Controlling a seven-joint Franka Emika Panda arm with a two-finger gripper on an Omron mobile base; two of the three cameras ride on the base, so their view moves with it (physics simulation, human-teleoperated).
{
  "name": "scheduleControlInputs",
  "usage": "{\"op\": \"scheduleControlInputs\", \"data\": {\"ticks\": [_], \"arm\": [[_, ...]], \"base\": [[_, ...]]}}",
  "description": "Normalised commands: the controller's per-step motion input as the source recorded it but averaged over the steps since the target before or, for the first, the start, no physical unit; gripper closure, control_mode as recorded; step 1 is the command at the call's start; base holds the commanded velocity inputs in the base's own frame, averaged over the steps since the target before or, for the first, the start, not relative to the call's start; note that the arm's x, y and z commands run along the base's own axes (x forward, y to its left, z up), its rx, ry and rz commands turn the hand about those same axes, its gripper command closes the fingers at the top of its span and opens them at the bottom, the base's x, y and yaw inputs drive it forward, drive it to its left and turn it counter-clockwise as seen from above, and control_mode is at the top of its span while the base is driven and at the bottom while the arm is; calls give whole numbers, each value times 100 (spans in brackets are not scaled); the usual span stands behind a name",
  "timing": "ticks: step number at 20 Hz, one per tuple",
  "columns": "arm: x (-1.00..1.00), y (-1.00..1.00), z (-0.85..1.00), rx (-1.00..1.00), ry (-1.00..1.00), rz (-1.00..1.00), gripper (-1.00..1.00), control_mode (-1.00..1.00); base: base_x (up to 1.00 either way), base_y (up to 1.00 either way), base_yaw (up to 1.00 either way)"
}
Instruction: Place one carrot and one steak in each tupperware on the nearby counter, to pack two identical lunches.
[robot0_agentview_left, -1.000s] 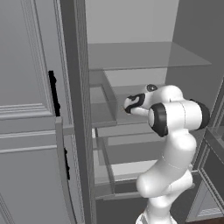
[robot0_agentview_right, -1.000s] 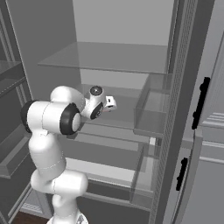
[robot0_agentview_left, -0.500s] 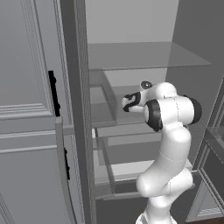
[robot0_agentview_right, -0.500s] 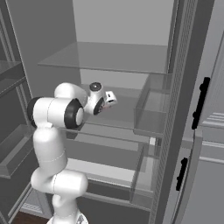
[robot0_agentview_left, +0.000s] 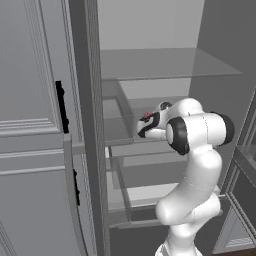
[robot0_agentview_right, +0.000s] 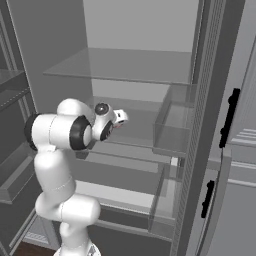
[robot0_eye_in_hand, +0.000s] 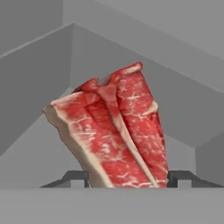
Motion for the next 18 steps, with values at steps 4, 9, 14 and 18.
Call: {"op": "scheduleControlInputs", "data": {"ticks": [4, 9, 14, 18], "arm": [[-77, -62, 13, 5, -7, 9, 100, -100], [-60, -60, 93, 0, -1, 12, 100, -100], [-96, -47, 100, -1, 9, 9, 100, -100], [-97, -10, 100, 0, 31, 11, 100, -100]], "base": [[0, 0, 0], [0, 0, 0], [0, 0, 0], [0, 0, 0]]}}
